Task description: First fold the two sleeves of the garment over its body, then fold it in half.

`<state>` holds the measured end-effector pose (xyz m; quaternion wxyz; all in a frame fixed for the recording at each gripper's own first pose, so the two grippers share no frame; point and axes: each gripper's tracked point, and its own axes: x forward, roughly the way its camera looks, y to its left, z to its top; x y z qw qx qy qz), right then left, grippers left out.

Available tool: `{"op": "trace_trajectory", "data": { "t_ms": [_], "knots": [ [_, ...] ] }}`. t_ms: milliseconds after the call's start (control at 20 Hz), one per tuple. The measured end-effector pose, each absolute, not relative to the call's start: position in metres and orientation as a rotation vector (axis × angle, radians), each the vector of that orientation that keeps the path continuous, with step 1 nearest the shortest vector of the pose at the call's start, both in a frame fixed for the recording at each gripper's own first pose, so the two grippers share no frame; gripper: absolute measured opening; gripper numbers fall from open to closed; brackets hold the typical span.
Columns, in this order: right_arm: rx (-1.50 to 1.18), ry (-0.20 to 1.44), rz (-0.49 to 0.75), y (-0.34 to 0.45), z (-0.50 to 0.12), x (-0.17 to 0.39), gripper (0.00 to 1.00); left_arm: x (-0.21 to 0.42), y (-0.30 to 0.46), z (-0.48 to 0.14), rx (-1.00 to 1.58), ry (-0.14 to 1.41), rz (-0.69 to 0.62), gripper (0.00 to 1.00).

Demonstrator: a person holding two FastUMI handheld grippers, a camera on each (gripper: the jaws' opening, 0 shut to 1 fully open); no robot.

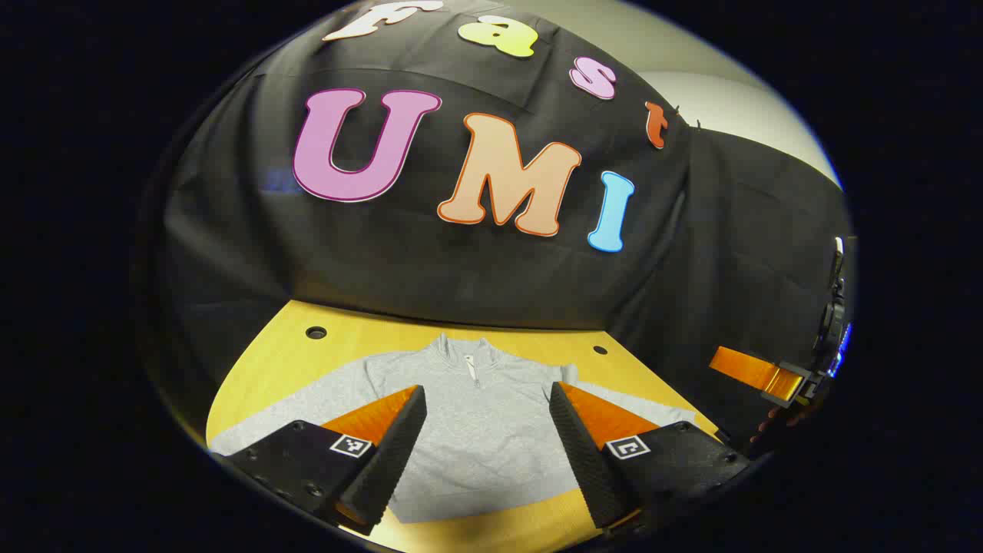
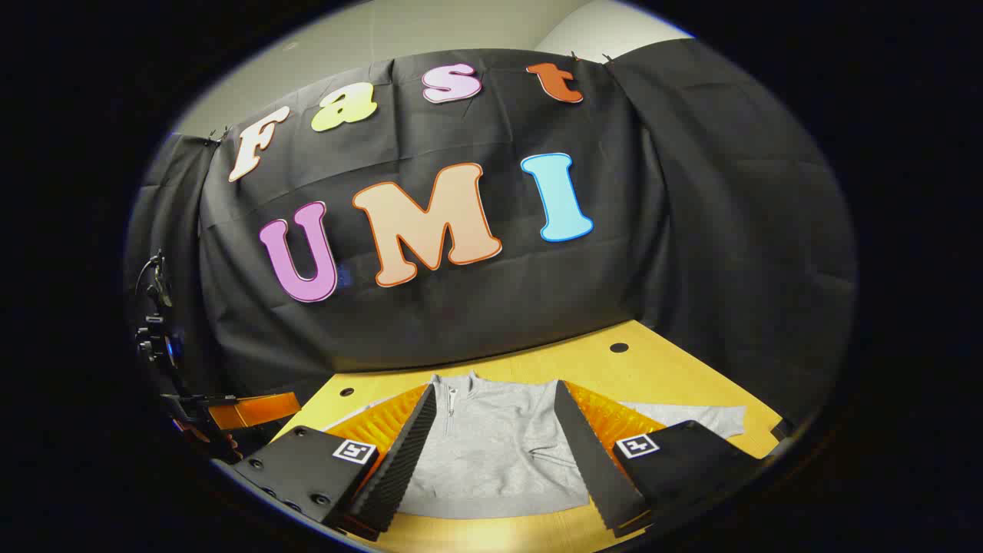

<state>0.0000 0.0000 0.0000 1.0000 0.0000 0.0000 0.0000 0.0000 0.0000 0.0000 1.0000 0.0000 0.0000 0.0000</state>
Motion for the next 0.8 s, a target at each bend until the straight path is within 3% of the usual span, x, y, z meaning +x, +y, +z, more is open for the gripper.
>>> {"op": "trace_trajectory", "data": {
  "t_ms": [800],
  "knots": [
    [-0.070, 0.020, -0.012, -0.030, -0.001, 0.001, 0.97, 0.004, -0.001, -0.018, -0.026, 0.048, 0.037, 0.94]
  ]
}}
